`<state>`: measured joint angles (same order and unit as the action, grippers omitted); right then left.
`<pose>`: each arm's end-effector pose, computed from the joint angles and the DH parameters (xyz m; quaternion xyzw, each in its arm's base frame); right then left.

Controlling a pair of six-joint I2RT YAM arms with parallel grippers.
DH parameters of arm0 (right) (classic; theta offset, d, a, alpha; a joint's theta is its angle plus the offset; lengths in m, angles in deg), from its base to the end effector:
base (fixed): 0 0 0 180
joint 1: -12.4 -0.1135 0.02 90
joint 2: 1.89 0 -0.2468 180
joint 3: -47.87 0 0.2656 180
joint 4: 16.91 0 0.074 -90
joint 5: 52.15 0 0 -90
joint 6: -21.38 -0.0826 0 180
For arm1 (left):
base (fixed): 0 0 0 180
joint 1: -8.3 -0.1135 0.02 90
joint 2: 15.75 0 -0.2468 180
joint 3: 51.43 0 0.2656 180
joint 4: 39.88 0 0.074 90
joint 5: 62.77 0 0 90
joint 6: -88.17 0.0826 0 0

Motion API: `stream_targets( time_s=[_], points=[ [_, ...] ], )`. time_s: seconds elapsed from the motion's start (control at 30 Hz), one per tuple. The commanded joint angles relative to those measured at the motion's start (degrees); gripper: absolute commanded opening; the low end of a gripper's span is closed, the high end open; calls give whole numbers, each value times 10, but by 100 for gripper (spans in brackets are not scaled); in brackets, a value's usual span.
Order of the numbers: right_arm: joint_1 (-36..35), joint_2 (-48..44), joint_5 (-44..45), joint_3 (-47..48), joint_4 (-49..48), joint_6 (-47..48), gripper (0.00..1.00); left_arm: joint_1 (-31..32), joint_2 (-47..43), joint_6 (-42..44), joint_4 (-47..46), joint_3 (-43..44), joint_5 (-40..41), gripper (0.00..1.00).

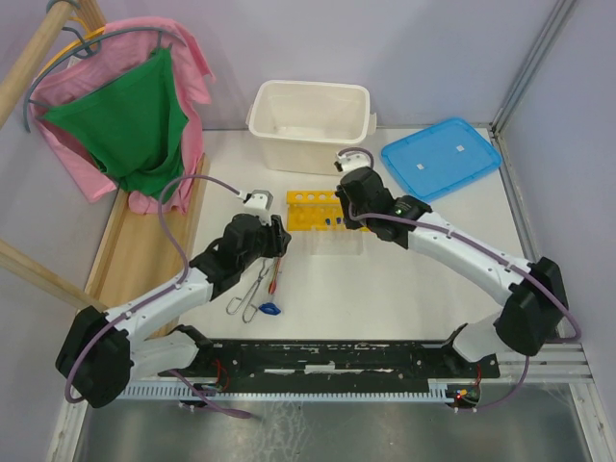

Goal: Organize the chemistry lab equipment
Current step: Insert the test tube into the slot of the test tube rack, then move the test tube rack to the center of the board.

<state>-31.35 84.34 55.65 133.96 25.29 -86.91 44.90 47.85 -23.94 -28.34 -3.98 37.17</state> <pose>0.2935 0.2461 0.2563 -0.1382 0.8953 0.0844 0.4150 0.2517 -0.1692 0.1885 0.0631 0.8514 -0.1880 0.4856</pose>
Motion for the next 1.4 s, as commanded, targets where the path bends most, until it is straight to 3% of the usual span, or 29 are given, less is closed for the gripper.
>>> stream_targets(
  time_s=[0.0, 0.1, 0.23, 0.33, 0.4, 0.53, 0.67, 0.77, 0.83, 1.17, 1.37],
  points=[
    [2, -32, 33, -61, 1, -30, 21, -3, -3, -34, -47, -10, -54, 48],
    [2, -56, 47, -117, -7, -52, 13, -2, 13, -40, -38, -9, -55, 41],
    [3, -102, 81, -170, -4, -79, 3, -2, 11, -50, -17, -5, 13, 35],
    [8, -128, 103, -198, -3, -86, 1, -2, 13, -53, -16, 2, 11, 29],
    [19, -129, 100, -207, -1, -86, 1, -1, 16, -57, -21, 4, 7, 19],
    [50, -103, 40, -209, -11, -86, 1, -2, 38, -61, -28, 17, -11, 3],
    [73, -85, -24, -216, -42, -94, 1, -1, 58, -62, -38, 28, -60, 3],
    [94, -79, -47, -222, -56, -105, 1, 3, 67, -65, -39, 25, -52, 16],
    [118, -66, -81, -222, -63, -110, 1, 3, 69, -64, -29, 24, -31, 18],
    [142, -41, -228, -258, -134, -150, 1, 4, 82, -59, -41, 35, -55, 18],
    [142, 5, -241, -262, -163, -155, 1, 50, 120, -75, -68, 30, -55, 16]
  ],
)
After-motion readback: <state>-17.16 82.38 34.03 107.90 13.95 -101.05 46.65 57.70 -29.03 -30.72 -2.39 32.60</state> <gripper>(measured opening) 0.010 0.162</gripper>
